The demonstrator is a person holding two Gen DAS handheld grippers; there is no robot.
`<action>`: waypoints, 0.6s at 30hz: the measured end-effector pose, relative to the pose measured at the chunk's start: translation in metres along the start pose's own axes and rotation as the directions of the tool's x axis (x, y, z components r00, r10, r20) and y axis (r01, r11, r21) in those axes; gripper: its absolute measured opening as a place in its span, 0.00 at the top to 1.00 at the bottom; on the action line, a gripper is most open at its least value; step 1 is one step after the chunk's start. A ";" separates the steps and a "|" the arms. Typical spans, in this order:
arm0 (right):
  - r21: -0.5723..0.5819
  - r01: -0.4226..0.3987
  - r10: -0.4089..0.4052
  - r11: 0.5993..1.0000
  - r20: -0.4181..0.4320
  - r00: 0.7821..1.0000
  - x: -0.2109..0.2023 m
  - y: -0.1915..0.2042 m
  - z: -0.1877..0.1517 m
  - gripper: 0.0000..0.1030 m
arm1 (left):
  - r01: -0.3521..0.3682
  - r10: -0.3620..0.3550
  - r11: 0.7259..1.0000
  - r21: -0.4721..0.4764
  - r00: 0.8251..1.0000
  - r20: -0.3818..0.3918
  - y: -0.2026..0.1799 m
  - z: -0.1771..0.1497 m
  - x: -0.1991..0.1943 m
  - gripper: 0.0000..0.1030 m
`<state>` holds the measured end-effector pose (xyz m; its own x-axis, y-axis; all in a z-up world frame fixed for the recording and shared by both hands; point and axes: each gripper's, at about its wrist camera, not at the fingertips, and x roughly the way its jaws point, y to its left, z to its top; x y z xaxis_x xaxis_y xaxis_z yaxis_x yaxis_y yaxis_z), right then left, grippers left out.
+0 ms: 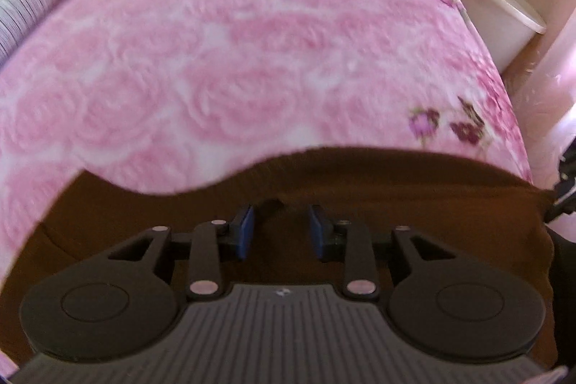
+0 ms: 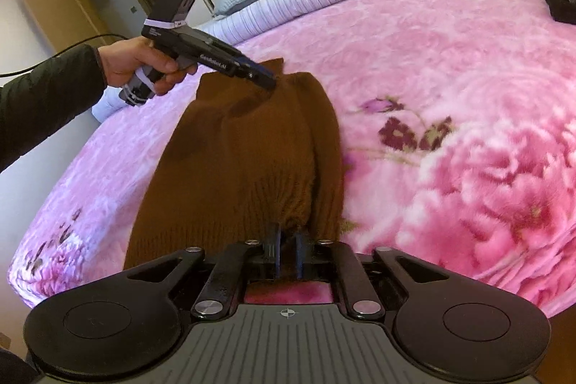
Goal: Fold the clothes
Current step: 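Lift the hem with both grippers and fold it over toward the collar, then lower the folded edge onto the vest and open both grippers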
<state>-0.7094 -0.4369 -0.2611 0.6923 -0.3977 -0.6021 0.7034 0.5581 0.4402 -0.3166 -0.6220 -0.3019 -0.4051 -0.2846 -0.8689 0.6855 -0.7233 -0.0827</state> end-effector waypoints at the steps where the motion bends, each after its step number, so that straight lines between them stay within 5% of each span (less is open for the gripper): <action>1: 0.003 -0.003 0.003 1.000 0.005 1.000 0.001 0.000 0.000 0.80 | 0.008 -0.008 1.000 0.003 1.000 -0.004 -0.001 -0.001 0.002 0.74; 6: 0.039 -0.010 0.010 0.999 0.009 1.000 0.008 -0.002 -0.002 0.80 | 0.018 -0.019 0.999 0.040 0.999 0.025 -0.011 -0.003 0.007 0.98; 7: 0.055 -0.013 0.012 0.998 0.010 1.000 0.008 -0.003 -0.002 0.93 | 0.014 -0.015 0.999 0.045 0.999 0.041 -0.012 -0.002 0.005 0.98; 8: 0.062 -0.015 0.014 0.998 0.009 1.000 0.008 -0.003 -0.001 0.95 | 0.009 -0.012 0.999 0.047 0.998 0.058 -0.013 -0.001 0.001 0.99; 12: 0.018 0.011 -0.012 1.000 0.076 0.997 -0.014 0.003 0.008 0.98 | 0.000 -0.003 1.000 0.017 0.986 0.164 -0.007 0.010 -0.020 1.00; 18: 0.029 0.075 -0.078 0.997 0.128 0.989 -0.022 0.001 0.007 0.98 | 0.004 -0.009 1.000 0.026 0.979 0.202 -0.012 0.025 -0.012 1.00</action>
<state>-0.7232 -0.4328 -0.2425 0.6501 -0.5298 -0.5447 0.7577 0.5056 0.4126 -0.3351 -0.6262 -0.2782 -0.5254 -0.3992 -0.7514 0.6678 -0.7408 -0.0733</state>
